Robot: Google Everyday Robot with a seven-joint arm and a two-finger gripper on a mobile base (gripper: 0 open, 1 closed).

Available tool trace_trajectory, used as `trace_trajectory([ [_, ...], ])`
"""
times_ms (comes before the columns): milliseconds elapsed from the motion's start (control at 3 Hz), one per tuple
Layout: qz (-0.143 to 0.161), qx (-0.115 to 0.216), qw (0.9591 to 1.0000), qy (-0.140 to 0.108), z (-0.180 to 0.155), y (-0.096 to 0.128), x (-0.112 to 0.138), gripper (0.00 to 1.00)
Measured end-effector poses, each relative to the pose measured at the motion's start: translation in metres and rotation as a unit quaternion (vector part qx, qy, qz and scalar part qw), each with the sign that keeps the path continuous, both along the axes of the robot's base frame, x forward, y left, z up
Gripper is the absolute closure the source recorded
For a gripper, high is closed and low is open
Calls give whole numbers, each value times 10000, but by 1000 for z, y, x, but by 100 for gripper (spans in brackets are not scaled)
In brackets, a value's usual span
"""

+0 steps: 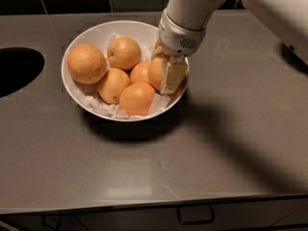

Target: Pick orange from white bowl

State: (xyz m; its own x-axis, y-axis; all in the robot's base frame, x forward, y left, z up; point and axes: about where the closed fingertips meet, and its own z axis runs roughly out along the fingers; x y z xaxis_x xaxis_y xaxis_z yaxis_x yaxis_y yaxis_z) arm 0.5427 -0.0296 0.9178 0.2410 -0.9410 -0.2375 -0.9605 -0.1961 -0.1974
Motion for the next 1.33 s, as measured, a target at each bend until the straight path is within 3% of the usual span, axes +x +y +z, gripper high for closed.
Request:
trace_trajectory([
  [1333,186,-196,9957,-884,74,33,-25,100],
])
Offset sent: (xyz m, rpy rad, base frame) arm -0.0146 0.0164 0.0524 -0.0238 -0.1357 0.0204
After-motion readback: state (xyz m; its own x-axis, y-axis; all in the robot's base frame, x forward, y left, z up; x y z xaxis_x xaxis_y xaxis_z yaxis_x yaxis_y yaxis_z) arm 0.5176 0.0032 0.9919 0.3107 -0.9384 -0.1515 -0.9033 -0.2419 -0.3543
